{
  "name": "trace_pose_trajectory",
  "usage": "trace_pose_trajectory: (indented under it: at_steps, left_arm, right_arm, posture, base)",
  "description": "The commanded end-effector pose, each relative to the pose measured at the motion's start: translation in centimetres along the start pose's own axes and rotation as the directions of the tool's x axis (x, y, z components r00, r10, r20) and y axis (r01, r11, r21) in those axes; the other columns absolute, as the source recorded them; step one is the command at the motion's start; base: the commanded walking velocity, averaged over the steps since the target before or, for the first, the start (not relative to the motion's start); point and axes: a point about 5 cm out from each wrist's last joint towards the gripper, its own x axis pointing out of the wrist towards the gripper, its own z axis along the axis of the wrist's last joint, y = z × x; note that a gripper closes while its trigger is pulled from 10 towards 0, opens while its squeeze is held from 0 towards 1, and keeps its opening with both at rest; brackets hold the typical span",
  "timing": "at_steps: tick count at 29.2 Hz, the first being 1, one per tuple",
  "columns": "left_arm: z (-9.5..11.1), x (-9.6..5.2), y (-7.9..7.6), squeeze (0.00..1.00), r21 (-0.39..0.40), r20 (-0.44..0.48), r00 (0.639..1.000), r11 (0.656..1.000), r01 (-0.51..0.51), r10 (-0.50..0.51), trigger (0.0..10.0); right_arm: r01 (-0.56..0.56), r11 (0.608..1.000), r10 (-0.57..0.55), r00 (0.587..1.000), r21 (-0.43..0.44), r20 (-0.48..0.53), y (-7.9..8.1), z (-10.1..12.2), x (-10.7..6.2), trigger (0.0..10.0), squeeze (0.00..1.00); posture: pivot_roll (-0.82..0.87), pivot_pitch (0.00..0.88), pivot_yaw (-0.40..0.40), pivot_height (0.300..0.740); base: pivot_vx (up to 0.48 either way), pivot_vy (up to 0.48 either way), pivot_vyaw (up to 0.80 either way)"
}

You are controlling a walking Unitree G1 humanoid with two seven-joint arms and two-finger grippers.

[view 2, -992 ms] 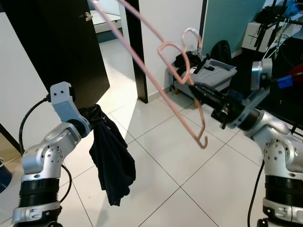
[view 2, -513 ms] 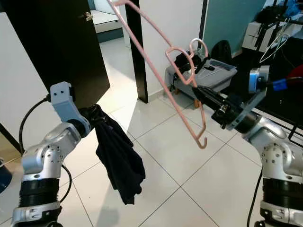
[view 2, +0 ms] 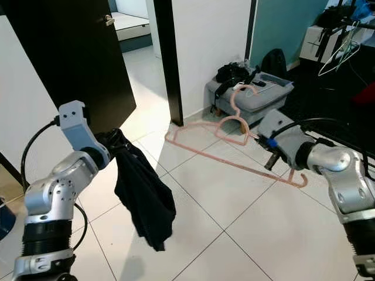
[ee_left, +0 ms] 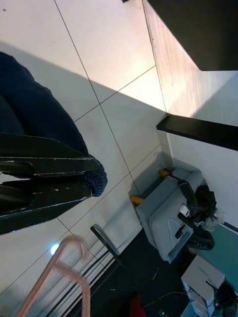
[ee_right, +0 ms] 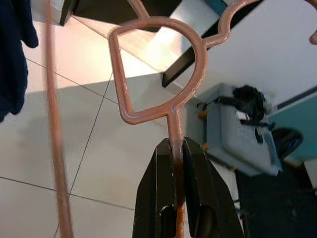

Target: Hang hanger

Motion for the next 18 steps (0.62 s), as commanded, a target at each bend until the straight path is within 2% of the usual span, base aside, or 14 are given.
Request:
trace_pose_trajectory:
  at_steps: [1,3,4,5,7,18]
  left_arm:
    - [0.9,0.1,0.0,0.00,0.009,0.033,0.999,1.000,-0.005,0.005,10.0]
    - [0.9,0.1,-0.1,0.00,0.009,0.033,0.999,1.000,-0.004,0.004,10.0]
    - [0.9,0.2,-0.2,0.00,0.008,0.031,1.000,1.000,-0.001,0.001,10.0]
    - [0.9,0.2,-0.2,0.00,0.008,0.031,1.000,1.000,-0.001,0.001,10.0]
    - [0.8,0.2,-0.3,0.00,0.006,0.030,1.000,1.000,0.002,-0.002,10.0]
    - [0.7,0.2,-0.4,0.00,0.003,0.026,1.000,1.000,0.003,-0.003,10.0]
  right_arm:
    - [-0.018,0.999,0.019,0.999,-0.026,0.029,0.6,0.7,0.4,10.0,0.00]
    - [-0.029,0.999,0.031,0.998,-0.039,0.056,1.0,1.1,0.8,10.0,0.00]
    - [-0.042,0.997,0.050,0.990,-0.062,0.132,1.8,2.4,1.6,10.0,0.00]
    - [-0.042,0.997,0.050,0.990,-0.062,0.132,1.8,2.4,1.6,10.0,0.00]
    - [-0.036,0.996,0.052,0.979,-0.083,0.198,2.4,3.8,2.3,10.0,0.00]
    - [-0.010,0.992,0.039,0.972,-0.124,0.232,2.4,5.0,2.9,10.0,0.00]
  posture:
    - [-0.09,0.000,0.057,0.740]
    - [-0.09,0.000,0.057,0.740]
    - [-0.09,0.000,0.057,0.740]
    - [-0.09,0.000,0.057,0.740]
    - [-0.09,0.000,0.059,0.740]
    - [-0.09,0.000,0.054,0.740]
  base:
    - [0.000,0.000,0.00]
    - [0.000,0.000,0.00]
    - [0.000,0.000,0.00]
    - [0.000,0.000,0.00]
    - [0.000,0.000,0.00]
    - [0.000,0.000,0.00]
